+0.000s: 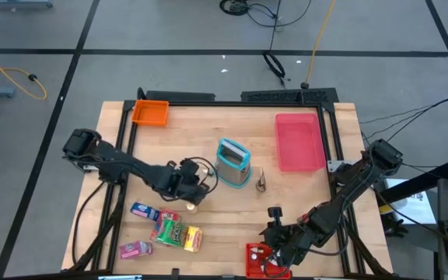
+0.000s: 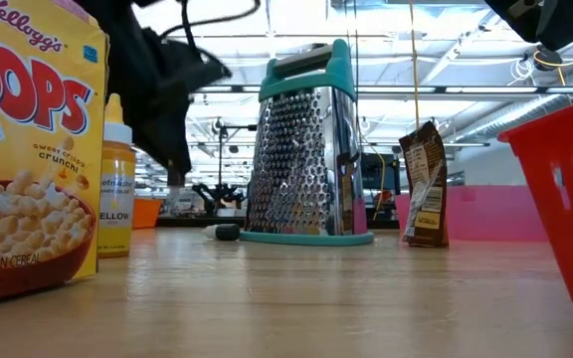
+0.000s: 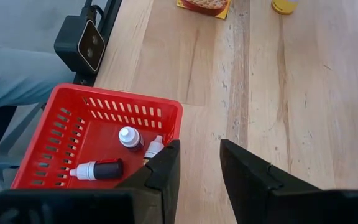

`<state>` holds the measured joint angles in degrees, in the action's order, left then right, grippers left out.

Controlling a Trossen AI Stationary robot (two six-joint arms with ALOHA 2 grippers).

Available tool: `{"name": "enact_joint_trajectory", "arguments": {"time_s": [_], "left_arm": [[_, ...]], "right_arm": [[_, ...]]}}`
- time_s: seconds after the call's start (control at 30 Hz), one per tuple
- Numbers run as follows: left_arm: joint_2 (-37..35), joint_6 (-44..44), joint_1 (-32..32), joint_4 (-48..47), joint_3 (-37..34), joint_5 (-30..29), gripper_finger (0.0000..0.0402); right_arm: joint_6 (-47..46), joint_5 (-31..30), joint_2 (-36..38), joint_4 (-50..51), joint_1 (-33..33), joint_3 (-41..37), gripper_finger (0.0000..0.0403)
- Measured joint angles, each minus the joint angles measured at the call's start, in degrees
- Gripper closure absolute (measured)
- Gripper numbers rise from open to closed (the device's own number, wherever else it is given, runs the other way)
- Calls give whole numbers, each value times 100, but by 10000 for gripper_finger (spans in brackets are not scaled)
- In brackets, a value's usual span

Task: Pick & Place Kitchen Items
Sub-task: Put the small orange food coloring bottle into the red bin

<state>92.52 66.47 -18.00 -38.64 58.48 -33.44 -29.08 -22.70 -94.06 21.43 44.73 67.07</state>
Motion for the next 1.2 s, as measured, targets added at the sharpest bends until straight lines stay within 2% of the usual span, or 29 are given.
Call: {"name": "enact_joint_trajectory", "arguments": {"time_s": [0.13, 0.33, 0.57, 1.2], "left_arm": [[-35, -880, -162, 805, 0, 59, 356], [-39, -2076, -267, 2198, 0, 745, 356], [-41, -2944, -487, 2877, 0, 1145, 356], [-5, -3670, -853, 4104, 0, 1575, 355]], "right_arm": [[0, 0, 0, 2, 0, 0, 298], [0, -1, 0, 2, 0, 0, 298], [0, 0, 0, 7, 0, 0, 298], [146, -2, 0, 26, -1, 0, 298]]}}
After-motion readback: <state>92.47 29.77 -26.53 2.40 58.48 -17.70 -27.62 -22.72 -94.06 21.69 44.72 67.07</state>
